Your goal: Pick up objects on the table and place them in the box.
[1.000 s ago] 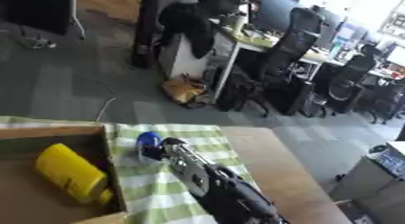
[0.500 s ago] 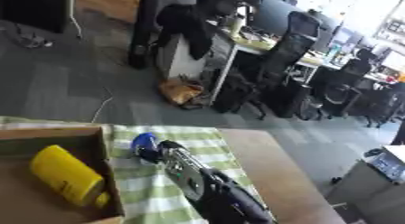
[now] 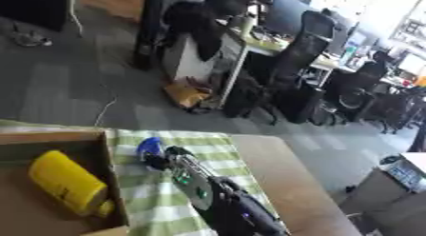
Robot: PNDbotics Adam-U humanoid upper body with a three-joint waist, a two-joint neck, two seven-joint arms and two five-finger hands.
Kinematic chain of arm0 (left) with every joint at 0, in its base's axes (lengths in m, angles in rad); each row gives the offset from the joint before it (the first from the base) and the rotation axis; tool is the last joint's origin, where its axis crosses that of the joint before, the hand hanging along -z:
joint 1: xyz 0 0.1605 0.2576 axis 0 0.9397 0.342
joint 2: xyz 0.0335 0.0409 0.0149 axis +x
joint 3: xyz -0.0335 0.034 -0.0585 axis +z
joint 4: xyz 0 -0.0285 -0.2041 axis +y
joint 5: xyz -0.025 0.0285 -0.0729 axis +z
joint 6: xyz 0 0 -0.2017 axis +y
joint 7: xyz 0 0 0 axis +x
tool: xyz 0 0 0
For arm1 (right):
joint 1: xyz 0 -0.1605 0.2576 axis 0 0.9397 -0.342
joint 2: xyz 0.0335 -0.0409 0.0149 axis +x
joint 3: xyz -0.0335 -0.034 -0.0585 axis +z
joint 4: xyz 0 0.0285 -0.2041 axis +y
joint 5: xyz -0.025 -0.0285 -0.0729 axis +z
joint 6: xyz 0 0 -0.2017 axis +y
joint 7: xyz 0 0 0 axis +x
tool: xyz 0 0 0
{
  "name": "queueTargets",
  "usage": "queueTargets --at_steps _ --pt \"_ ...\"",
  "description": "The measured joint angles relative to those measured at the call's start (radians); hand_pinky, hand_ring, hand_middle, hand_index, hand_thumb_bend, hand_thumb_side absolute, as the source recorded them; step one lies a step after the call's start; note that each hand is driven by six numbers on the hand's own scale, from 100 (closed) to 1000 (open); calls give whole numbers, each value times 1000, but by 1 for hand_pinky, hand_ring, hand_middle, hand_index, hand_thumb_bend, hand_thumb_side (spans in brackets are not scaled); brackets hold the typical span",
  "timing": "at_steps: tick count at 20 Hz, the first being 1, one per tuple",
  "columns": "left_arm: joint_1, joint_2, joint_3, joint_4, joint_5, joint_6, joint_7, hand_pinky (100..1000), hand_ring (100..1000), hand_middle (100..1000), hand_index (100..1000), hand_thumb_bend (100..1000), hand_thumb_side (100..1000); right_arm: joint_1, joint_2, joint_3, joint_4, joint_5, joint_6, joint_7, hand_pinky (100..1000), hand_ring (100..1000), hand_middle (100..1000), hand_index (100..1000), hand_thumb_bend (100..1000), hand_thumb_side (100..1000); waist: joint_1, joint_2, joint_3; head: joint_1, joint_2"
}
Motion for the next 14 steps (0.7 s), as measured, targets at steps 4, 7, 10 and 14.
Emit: queueTargets --at_steps 4,7,10,14 --pt "-7 0 0 0 0 0 0 925 955 928 953 100 1000 2 -4 0 0 3 -9 7 1000 1000 970 1000 100 1000 0 1 0 -2 -4" --pt "-8 0 0 0 0 0 0 924 954 927 952 100 1000 5 -7 -3 0 6 -19 22 1000 1000 976 1000 100 1000 0 3 2 -7 -7" --pt "-9 0 0 0 0 -1 1 923 955 927 951 100 1000 5 -13 -7 0 9 -30 42 998 1000 952 1000 100 1000 0 5 2 -9 -8" --pt "-11 0 0 0 0 -2 2 923 954 928 952 100 1000 5 -16 -11 0 19 -41 62 985 1000 866 976 107 1000 0 7 2 -12 -9"
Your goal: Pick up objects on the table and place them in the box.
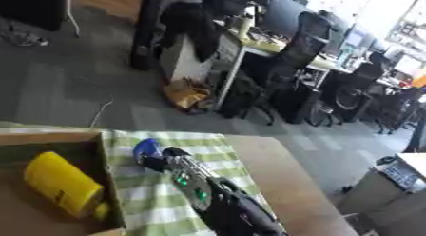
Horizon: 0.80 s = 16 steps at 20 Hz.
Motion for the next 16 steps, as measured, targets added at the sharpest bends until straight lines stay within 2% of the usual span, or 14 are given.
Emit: queueTargets --at_steps 2,4,6,16 --pt "-2 0 0 0 0 0 0 922 954 927 951 100 1000 0 0 -1 0 9 -6 6 978 1000 815 950 138 1000 0 1 0 -1 -1" --pt "-3 0 0 0 0 -1 1 922 954 927 951 100 1000 1 -1 -1 -1 17 -11 12 978 1000 804 941 148 1000 0 1 0 -2 -1" --pt "-4 0 0 0 0 -1 1 922 955 927 951 100 1000 1 -4 -1 -1 29 -17 25 982 1000 805 922 183 1000 0 1 1 -6 -1" --pt "-5 -8 0 0 0 -1 4 923 954 927 950 100 1000 3 -11 -13 0 87 -44 95 982 1000 828 906 213 1000 0 4 7 -16 -8"
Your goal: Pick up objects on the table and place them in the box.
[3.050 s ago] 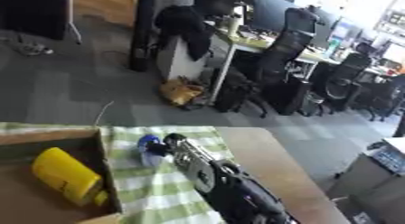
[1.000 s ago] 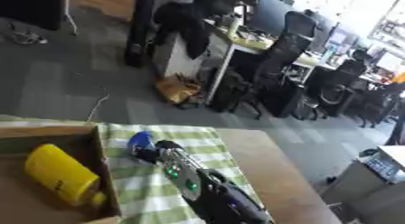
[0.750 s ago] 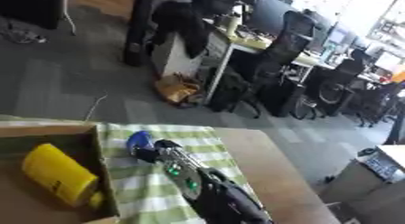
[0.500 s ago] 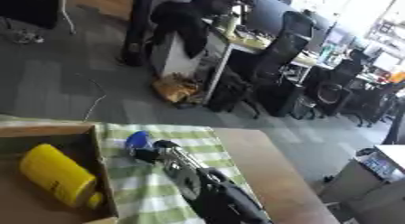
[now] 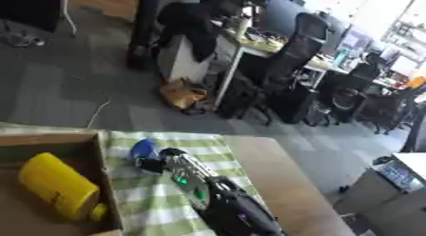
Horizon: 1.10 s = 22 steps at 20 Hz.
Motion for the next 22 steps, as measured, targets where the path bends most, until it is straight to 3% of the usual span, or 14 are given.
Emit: queueTargets --at_steps 6,9,12,14,15,18,19,22 --pt "0 -1 0 0 0 0 0 923 954 927 950 100 1000 1 -5 -4 1 5 -9 15 972 1000 777 887 269 1000 0 2 3 -12 0" --pt "0 -1 0 0 0 0 0 922 954 926 950 100 1000 1 -6 -6 3 11 -13 22 955 1000 653 828 251 1000 1 2 4 -16 0" --pt "0 -2 0 0 0 0 0 922 954 926 950 100 1000 2 -6 -6 5 24 -16 25 944 1000 593 795 233 1000 4 1 4 -16 0" --pt "0 -2 0 0 0 0 1 922 954 926 950 100 1000 4 -6 -6 5 36 -18 27 930 998 546 754 200 951 5 1 4 -17 0" --pt "0 -2 0 0 0 0 1 923 954 925 950 100 1000 5 -6 -6 5 43 -19 27 907 958 476 701 166 865 5 0 4 -17 0" --pt "0 -2 1 0 0 -2 4 923 954 925 950 100 1000 7 -5 -6 5 60 -20 28 894 937 443 671 141 804 5 -1 4 -16 0" --pt "0 -2 1 0 0 -2 5 923 954 925 950 100 1000 8 -5 -6 5 66 -20 28 866 889 380 600 100 727 5 -2 4 -16 0" --pt "-1 -2 1 0 0 -2 7 923 954 924 950 100 1000 19 -4 -6 5 75 -15 23 840 828 339 553 100 708 6 -6 -3 -16 1"
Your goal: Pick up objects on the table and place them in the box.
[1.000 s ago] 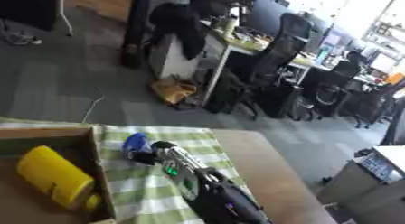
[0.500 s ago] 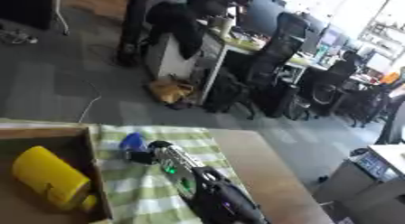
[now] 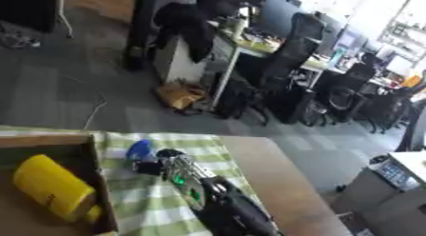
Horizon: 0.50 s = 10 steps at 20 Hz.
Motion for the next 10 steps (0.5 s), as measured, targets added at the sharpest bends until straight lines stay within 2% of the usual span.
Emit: queueTargets --at_steps 1,2,3,6,8,10 --pt "0 0 0 0 0 0 0 922 954 924 950 100 1000 4 0 0 0 1 4 -4 799 750 293 505 100 661 0 -1 -2 0 0" --pt "0 0 0 0 0 0 0 922 954 924 950 100 1000 6 1 0 0 4 8 -9 799 750 293 505 100 661 1 -3 -4 0 0" --pt "0 0 1 0 0 0 0 922 954 923 951 100 1000 11 2 0 0 9 12 -16 754 676 261 469 100 608 2 -5 -5 0 0" --pt "0 0 1 0 0 0 0 922 954 923 950 100 1000 17 7 1 0 26 24 -40 715 625 248 462 100 591 6 -9 -7 0 0" --pt "0 0 1 0 0 0 0 921 954 922 950 100 1000 23 7 1 0 39 30 -54 593 541 223 470 100 592 6 -10 -7 0 0" --pt "0 0 1 0 0 0 0 921 953 922 950 100 1000 27 7 4 0 53 32 -67 576 526 216 471 100 597 6 -11 -8 -1 0"
